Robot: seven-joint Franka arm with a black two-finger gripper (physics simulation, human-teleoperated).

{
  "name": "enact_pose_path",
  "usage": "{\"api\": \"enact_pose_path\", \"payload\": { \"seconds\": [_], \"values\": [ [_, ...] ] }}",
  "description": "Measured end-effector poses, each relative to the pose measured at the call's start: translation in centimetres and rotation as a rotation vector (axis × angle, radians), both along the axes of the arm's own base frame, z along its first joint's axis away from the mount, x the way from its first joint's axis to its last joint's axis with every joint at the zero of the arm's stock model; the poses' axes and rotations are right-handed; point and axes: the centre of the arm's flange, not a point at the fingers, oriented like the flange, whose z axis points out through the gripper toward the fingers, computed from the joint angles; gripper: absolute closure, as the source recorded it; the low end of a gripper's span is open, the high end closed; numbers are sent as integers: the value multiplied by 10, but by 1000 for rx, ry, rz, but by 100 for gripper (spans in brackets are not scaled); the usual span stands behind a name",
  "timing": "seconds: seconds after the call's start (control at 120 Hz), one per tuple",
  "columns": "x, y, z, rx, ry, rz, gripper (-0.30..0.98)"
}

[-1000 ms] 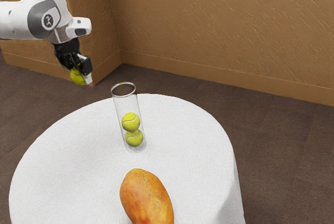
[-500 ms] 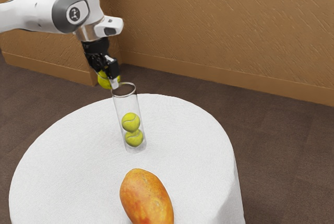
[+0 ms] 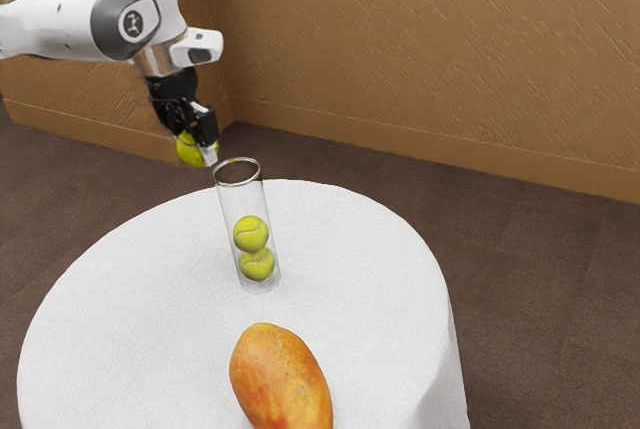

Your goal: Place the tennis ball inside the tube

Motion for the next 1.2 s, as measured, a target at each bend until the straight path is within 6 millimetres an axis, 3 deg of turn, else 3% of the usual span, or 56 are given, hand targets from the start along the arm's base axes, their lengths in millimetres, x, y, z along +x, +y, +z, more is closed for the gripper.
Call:
{"api": "enact_pose_path", "payload": {
  "seconds": [0.142,0.442,0.692,1.2],
  "values": [
    [11,-12,-5,0,2,-15,33],
    [11,-33,-12,-17,14,-41,33],
    [19,-28,-17,-13,16,-28,33],
    [28,-35,-4,-8,-9,-37,33]
  ]
}}
